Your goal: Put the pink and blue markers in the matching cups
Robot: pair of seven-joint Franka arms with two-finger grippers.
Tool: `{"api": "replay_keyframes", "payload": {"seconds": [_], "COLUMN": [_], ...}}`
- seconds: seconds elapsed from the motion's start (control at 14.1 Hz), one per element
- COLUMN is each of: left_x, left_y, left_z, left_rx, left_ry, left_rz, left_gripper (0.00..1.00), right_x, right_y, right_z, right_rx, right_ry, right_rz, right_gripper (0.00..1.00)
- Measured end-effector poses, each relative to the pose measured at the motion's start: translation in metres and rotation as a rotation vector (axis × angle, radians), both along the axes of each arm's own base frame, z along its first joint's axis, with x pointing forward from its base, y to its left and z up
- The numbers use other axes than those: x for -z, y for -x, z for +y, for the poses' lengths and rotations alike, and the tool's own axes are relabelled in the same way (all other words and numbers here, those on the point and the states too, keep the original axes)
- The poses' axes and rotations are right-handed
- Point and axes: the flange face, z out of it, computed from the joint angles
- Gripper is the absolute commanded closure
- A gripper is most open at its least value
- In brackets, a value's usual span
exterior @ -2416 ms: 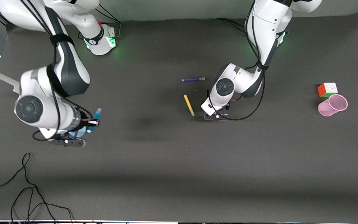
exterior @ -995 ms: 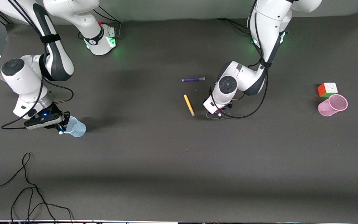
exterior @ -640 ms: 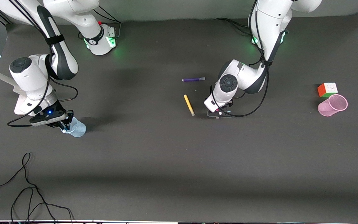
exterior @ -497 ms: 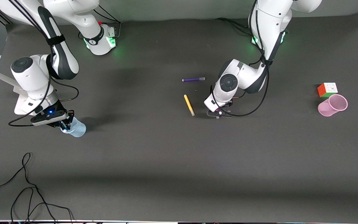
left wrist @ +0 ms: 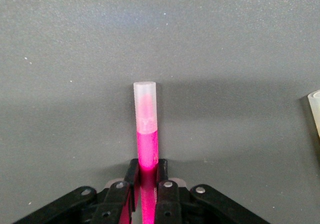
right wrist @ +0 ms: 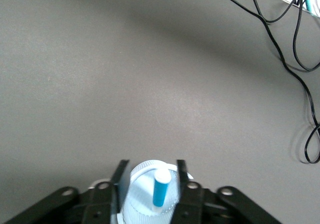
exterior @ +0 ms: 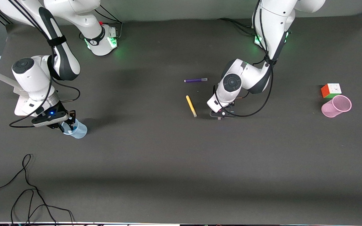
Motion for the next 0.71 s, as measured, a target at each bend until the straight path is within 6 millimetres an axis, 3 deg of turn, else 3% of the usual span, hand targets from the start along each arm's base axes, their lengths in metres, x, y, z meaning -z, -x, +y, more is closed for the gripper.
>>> {"api": "replay_keyframes", "payload": {"seconds": [0.21,0.36,0.5,0.71], "left_x": [-0.01,-0.035,-0.08,-0.174], "left_y": [-0.005,-0.014,-0.029,-0.053], "left_z": [0.0,0.001,0.016,0.074], "left_rx": [-0.006,-0.016,-0.035,-0.039], "left_ry": [0.013,0.035,0.031,0.027], "left_rz": [-0.02,-0.055,-0.036,0.027], "left_gripper": [1.0,1.0,1.0,1.0], "right_x": [0.0,-0.001,-0.003,-0.018], "right_y": [0.0,-0.001,-0.003,-0.013], "right_z": [0.0,0.0,0.0,-0.002], "right_rx": [0.0,0.0,0.001,0.018], "right_ry": [0.0,0.0,0.001,-0.004], "right_rz": [0.0,-0.002,0.002,0.067], "right_gripper": [0.0,0.0,0.0,0.0]}}
